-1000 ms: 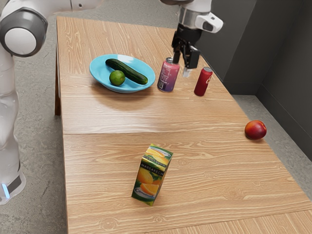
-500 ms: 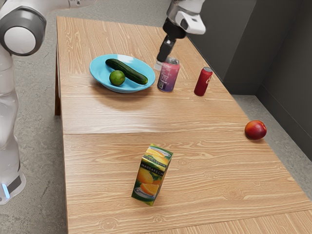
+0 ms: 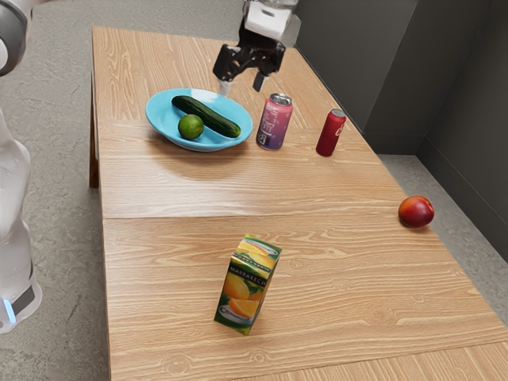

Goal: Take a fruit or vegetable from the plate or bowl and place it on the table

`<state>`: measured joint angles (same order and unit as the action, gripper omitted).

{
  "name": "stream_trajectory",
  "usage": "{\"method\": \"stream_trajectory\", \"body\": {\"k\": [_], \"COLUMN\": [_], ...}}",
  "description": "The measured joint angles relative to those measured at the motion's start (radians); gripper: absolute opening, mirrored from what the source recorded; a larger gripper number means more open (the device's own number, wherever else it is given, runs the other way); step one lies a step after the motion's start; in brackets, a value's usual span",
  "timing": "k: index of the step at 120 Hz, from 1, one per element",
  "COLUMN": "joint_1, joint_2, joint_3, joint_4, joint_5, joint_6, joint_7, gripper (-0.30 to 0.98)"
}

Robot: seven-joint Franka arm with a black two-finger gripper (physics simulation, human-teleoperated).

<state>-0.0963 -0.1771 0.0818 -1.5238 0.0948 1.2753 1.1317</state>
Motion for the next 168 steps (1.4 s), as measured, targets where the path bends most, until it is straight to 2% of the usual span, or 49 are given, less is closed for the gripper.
{"method": "stream_trajectory", "body": {"k": [36, 73, 93, 134, 168], "joint_1": [0.001, 0.008, 0.025, 0.117, 0.220], "joint_2": [0.041, 0.007, 0.016, 0.051, 0.145], "joint_3": [0.003, 0.172, 0.253, 0.259, 0.258], "joint_4": [-0.056, -0.289, -0.322, -0.356, -0.367], "joint_5": [-0.030, -0.035, -0.036, -0.032, -0.033], "joint_6": [0.023, 0.217, 0.308, 0.426, 0.479], "joint_7": [0.397, 0.649, 0.731, 0.798, 0.830], "gripper": [0.68, 0.68, 0.68, 0.68, 0.68]}}
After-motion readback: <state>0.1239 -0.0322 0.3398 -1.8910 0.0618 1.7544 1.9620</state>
